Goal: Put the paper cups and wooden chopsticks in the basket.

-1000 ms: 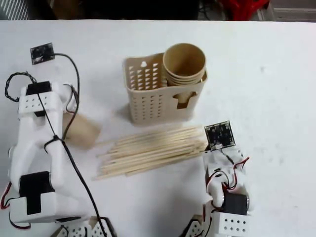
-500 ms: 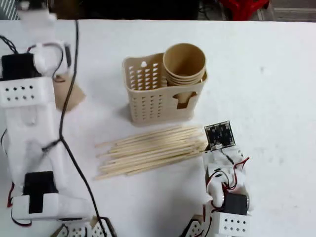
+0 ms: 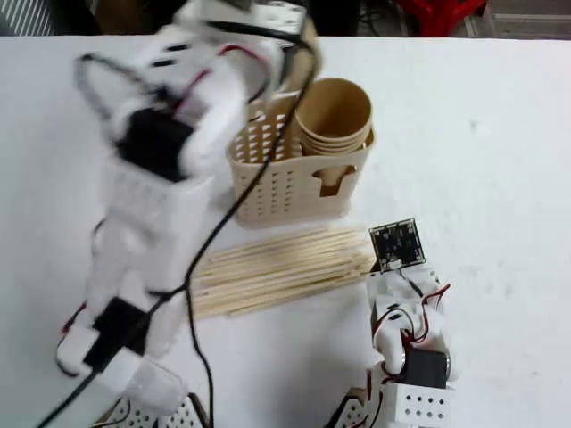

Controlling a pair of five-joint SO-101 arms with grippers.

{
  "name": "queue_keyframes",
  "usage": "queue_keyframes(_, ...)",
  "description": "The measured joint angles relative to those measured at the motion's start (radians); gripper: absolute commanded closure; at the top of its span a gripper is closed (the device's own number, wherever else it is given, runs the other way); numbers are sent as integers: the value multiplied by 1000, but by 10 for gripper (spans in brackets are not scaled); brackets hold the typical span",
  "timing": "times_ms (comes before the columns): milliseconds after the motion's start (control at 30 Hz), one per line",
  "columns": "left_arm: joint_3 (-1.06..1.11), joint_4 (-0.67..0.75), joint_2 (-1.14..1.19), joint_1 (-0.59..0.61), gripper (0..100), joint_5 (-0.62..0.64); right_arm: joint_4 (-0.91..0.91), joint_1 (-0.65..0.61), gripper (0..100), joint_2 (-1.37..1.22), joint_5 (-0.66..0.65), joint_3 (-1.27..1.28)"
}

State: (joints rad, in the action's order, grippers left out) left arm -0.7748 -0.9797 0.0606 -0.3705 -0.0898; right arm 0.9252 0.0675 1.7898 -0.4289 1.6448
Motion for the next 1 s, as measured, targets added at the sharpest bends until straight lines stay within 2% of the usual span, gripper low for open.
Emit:
queue_keyframes(133, 11, 68, 95, -37, 979, -25, 0, 0, 978, 0, 0, 0)
queue_keyframes(333, 28, 72, 124, -100, 979, -25, 0, 0, 978, 0, 0, 0)
queue_keyframes(500, 32, -8, 126, -160, 977, -37, 0, 0, 978, 0, 0, 0)
queue_keyframes(733, 132, -46, 138, -158, 976, -130, 0, 0, 977, 0, 0, 0)
queue_keyframes(900, 143, -46, 140, -160, 890, -132, 0, 0, 972, 0, 0, 0)
queue_keyframes(1000, 146, -68, 140, -160, 883, -132, 0, 0, 921, 0, 0, 0)
